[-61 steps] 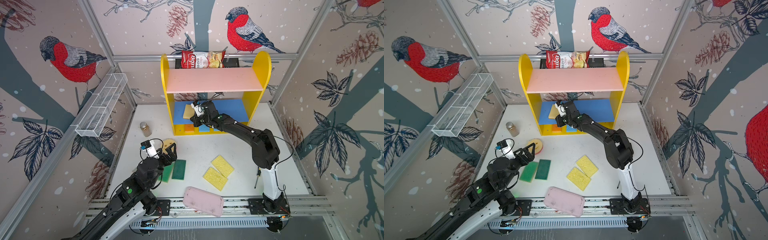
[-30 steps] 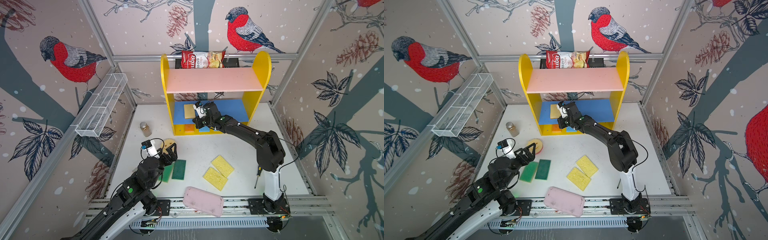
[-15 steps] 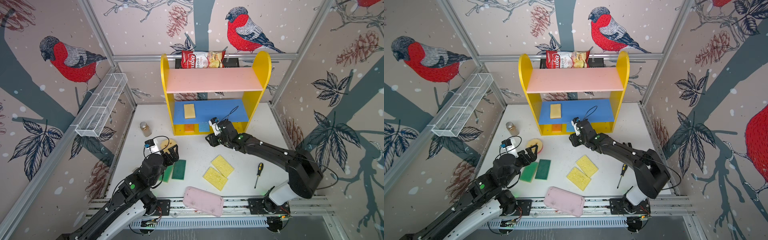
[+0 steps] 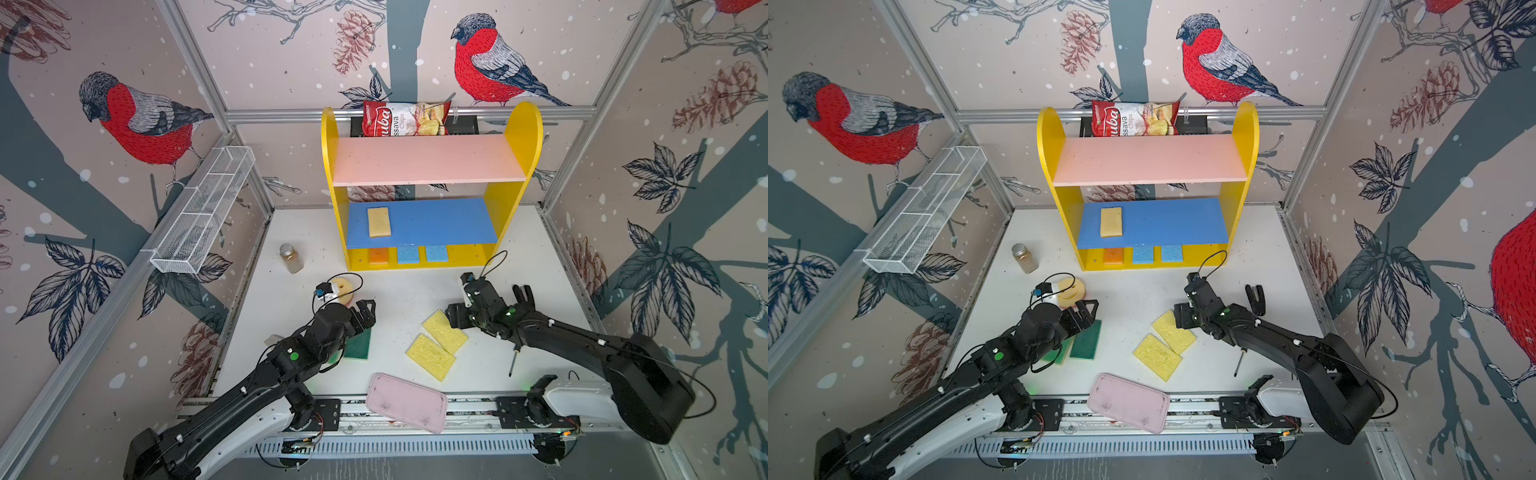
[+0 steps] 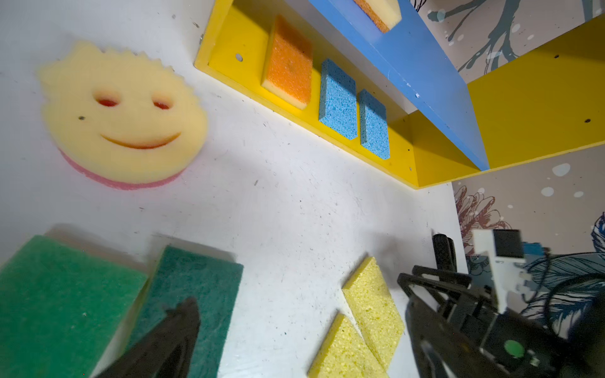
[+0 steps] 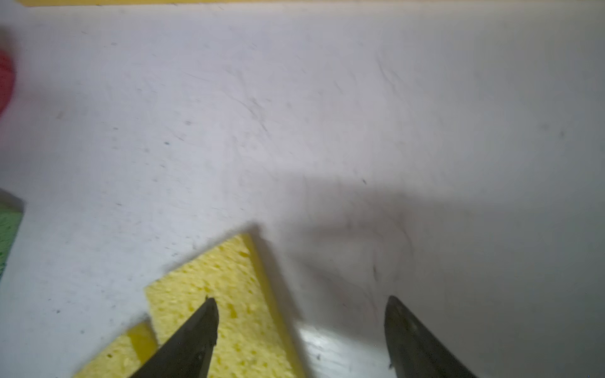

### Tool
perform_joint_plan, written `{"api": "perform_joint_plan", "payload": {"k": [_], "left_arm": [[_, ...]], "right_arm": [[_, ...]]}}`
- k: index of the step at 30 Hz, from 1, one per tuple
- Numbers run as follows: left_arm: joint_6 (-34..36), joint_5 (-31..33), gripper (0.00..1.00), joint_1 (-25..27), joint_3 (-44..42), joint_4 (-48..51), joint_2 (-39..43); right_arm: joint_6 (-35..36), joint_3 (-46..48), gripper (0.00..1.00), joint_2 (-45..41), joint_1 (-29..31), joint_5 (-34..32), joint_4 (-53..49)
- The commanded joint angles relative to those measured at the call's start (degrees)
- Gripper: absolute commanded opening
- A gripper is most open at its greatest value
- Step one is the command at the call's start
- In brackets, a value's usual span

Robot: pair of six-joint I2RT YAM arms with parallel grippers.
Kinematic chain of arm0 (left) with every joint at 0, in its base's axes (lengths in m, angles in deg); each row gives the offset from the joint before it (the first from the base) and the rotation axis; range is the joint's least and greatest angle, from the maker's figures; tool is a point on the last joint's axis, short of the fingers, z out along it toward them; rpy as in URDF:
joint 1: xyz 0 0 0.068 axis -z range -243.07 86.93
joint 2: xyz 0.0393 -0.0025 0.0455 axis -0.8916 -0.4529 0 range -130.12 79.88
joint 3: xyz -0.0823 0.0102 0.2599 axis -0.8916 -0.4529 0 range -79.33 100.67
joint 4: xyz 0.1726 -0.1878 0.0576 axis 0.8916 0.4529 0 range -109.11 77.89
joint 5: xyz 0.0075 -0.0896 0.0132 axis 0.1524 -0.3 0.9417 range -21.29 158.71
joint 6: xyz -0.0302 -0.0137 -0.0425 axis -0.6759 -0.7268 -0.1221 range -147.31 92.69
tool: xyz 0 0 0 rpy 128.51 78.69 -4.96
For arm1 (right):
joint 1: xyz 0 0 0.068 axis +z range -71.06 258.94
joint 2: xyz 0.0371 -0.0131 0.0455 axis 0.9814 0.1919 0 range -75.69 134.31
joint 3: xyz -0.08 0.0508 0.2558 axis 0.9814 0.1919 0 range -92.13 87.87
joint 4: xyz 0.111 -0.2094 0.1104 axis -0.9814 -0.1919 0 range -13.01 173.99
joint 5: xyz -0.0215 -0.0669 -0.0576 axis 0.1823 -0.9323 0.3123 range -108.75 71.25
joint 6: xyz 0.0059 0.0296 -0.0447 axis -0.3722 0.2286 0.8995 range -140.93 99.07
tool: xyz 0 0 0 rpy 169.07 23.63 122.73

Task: Place and organize the cleaning sponges onto the shelf
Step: 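Move the right gripper down over the bright yellow sponges on the table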

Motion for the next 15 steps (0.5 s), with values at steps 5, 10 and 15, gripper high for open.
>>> {"api": "perform_joint_plan", "payload": {"k": [5,10,15], "left_arm": [[-2.71,3.16,0.97,4.48,3.88,-5.19,-6.77],[-3.73,3.07,0.97,6.84,5.92,-8.89,-13.18],[-3.32,5.49,0.97,10.55,11.52,-8.93,-20.63]], "right_arm": [[-6.37,9.02,0.80,-7.58,-2.07,5.49,6.77],[-7.06,13.11,0.80,-8.59,-2.03,8.98,9.72],[-8.22,15.54,0.74,-7.58,-1.35,12.78,14.95]]}}
